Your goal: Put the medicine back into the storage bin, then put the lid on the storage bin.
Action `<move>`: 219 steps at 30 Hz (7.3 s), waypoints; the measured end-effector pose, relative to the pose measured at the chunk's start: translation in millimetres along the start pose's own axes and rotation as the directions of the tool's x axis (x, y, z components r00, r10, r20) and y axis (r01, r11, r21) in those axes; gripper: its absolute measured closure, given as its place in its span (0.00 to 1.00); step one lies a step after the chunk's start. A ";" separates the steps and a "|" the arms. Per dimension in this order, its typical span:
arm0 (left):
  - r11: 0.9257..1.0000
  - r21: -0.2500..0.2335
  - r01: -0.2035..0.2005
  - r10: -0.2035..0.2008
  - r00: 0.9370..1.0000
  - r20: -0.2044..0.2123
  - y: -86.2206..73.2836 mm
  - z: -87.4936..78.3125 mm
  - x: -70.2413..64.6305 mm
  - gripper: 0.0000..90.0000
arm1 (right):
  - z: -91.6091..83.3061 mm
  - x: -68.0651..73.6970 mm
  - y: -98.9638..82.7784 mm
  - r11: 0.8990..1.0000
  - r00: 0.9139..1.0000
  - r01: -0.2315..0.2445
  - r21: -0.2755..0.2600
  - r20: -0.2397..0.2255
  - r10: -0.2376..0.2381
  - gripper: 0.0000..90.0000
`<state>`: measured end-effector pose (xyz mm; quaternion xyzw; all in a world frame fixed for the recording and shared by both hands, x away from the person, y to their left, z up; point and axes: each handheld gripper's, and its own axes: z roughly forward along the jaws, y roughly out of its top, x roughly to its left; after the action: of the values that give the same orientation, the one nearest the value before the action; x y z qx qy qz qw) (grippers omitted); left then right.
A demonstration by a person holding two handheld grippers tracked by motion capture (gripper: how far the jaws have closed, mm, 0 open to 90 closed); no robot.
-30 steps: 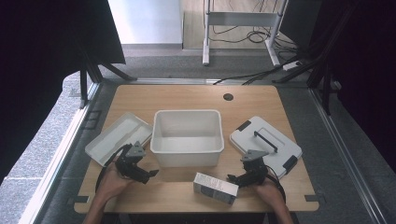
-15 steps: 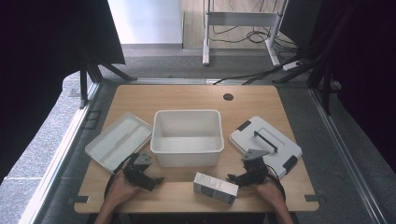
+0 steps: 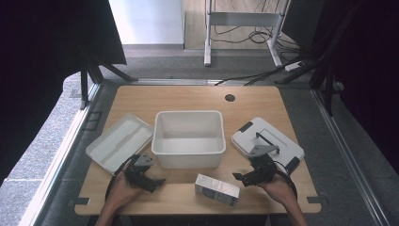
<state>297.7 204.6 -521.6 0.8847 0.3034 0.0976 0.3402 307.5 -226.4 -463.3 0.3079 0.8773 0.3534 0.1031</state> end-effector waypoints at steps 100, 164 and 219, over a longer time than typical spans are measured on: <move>1.000 -0.011 0.014 -0.014 1.000 -0.009 -0.4 -0.7 0.4 0.02 | 45.7 41.7 245.9 0.839 0.958 0.281 0.466 -0.082 -0.275 0.63; 0.998 -0.027 0.047 -0.048 0.998 -0.036 -4.1 -4.4 -1.8 0.08 | 27.2 29.8 183.9 0.969 0.978 0.205 0.137 -0.069 -0.197 0.03; 0.999 0.007 0.037 -0.037 0.999 -0.028 -2.3 -3.5 -1.6 0.00 | 60.0 6.7 -18.5 1.000 0.999 0.022 -0.010 0.024 -0.022 0.00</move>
<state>294.1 206.8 -520.4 0.8788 0.3248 0.1026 0.3344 317.5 -199.3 -519.5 0.3019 0.8776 0.3529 0.1187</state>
